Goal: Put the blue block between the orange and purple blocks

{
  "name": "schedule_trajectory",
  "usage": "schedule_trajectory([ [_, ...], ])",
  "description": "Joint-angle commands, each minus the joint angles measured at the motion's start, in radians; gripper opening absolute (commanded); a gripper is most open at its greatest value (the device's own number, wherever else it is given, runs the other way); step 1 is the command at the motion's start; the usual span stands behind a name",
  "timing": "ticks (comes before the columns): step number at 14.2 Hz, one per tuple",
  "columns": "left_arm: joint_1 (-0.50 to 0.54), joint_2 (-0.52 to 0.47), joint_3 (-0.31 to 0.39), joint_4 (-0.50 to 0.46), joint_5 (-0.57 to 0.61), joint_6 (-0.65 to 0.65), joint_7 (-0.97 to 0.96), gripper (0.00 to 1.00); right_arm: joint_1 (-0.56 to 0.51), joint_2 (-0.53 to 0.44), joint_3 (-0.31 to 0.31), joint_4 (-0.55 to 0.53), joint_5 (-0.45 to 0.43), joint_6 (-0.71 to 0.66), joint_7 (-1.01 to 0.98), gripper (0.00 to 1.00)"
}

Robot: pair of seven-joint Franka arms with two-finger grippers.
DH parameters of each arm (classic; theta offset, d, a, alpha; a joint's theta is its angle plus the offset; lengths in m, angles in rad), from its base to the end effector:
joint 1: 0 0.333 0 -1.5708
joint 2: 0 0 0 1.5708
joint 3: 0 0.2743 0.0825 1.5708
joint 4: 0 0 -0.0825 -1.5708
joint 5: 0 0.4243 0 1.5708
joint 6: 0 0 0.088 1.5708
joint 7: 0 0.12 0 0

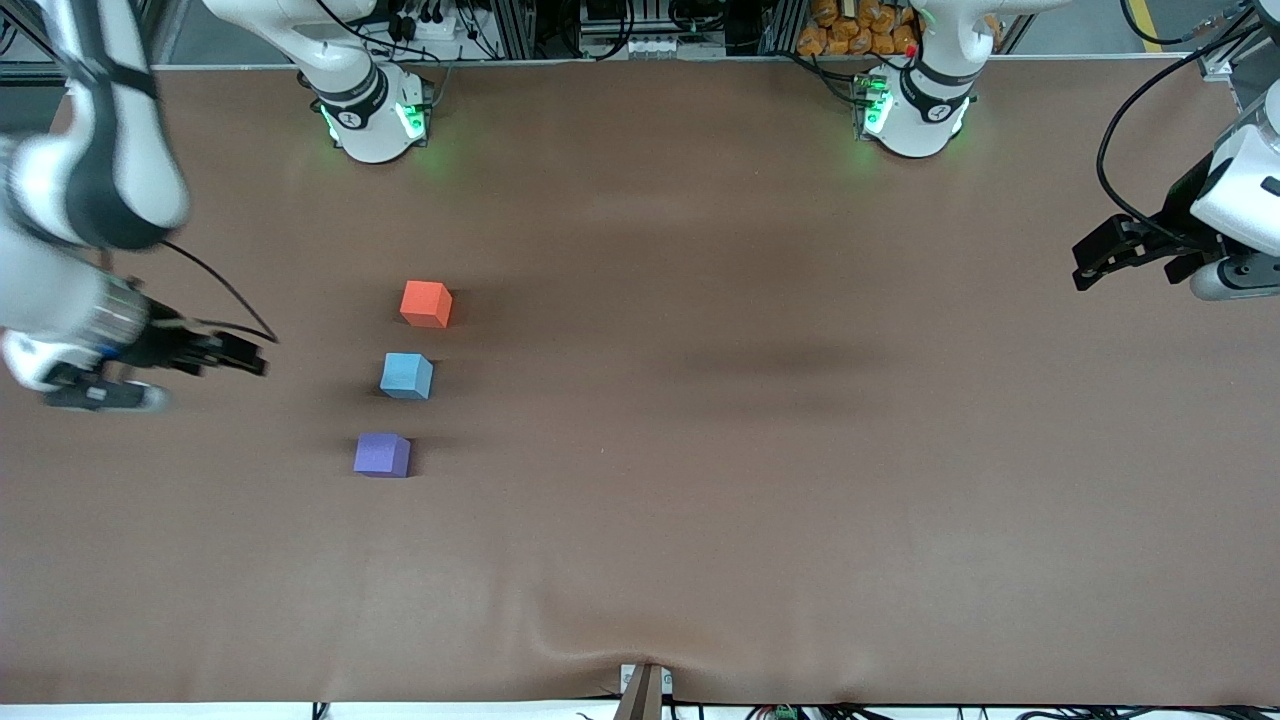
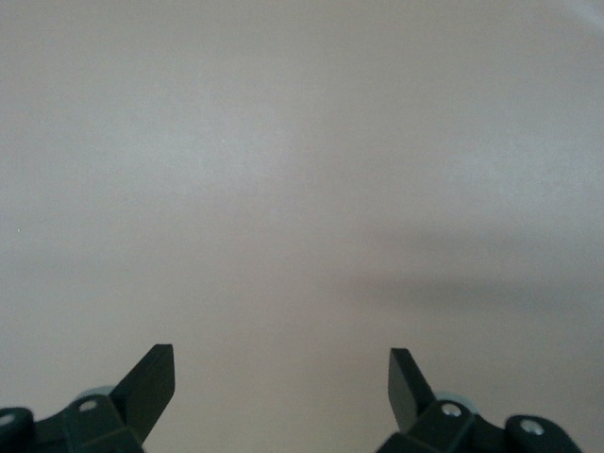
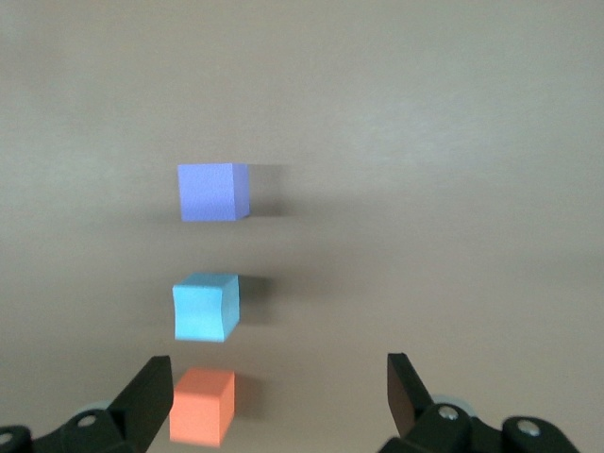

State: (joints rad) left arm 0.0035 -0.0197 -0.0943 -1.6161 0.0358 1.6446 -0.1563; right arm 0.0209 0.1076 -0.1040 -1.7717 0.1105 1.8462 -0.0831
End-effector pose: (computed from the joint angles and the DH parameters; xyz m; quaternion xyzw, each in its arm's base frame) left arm 0.5949 -0.0505 0.5649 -0.9990 -0.0318 -0.0262 0.0157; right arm 0.6237 -0.0404 0.4246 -0.9986 0.0157 0.0122 0.0485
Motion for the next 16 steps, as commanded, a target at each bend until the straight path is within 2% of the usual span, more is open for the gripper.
schedule_trajectory([
  [1,0.016,-0.022,-0.002,-0.014,-0.016,0.004,0.026,1.0,-0.032,-0.031,0.02,0.141,-0.046,-0.161,-0.012,1.0],
  [2,0.016,-0.023,-0.002,-0.018,-0.016,0.004,0.027,1.0,-0.041,-0.079,0.023,0.14,-0.046,-0.179,-0.012,1.0],
  [8,0.033,-0.026,-0.002,-0.014,-0.016,0.001,0.031,1.0,-0.084,-0.216,0.037,0.136,-0.043,-0.346,0.054,1.0],
  [16,0.024,-0.048,-0.015,-0.018,-0.017,-0.061,0.031,1.0,-0.078,-0.223,0.046,0.14,-0.124,-0.406,0.072,1.0],
])
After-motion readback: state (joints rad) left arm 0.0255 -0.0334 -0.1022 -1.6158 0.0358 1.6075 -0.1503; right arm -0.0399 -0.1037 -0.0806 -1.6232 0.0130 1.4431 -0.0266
